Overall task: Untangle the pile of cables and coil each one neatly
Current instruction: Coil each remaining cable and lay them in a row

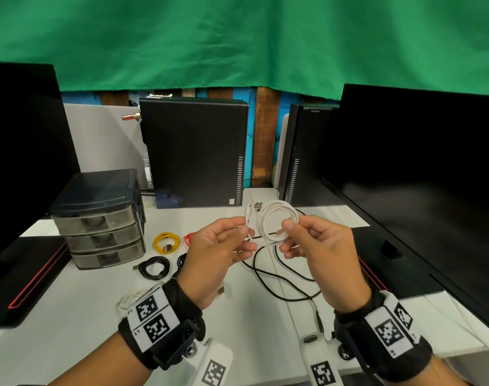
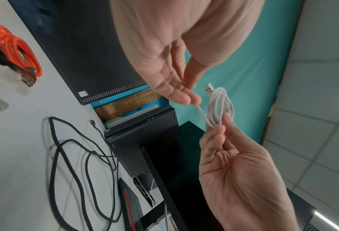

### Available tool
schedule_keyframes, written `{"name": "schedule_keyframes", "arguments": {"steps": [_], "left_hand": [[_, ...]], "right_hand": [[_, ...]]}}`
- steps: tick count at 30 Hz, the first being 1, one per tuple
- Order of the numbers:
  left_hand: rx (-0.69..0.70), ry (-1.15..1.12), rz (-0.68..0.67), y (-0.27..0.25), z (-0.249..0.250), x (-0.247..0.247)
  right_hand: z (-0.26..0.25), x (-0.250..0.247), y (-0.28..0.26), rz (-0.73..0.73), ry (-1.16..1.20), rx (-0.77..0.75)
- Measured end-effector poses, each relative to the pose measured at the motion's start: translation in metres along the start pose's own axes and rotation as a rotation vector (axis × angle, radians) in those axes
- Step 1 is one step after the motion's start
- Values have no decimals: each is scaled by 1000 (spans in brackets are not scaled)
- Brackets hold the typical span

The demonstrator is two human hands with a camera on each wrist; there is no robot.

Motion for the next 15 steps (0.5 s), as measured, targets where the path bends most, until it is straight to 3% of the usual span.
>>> {"name": "schedule_keyframes", "arguments": {"steps": [3,7,15], "left_hand": [[4,112,-70,2,-3,-1],[74,300,-217,3,1,2],[117,98,-206,5,18,4]], "right_hand": [[3,9,-4,-95,-30,20],[10,9,-2,-100,-15,95],[27,10,1,-152,85,300]]}}
Point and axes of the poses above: each hand's wrist, its own y-axis towards the middle knuckle, its own x-axis out of the palm, z = x × y, the point moved 5 cm from there along y, towards the middle knuckle, and after that the axes turned 15 degrees about x, right-handed, at the moved point
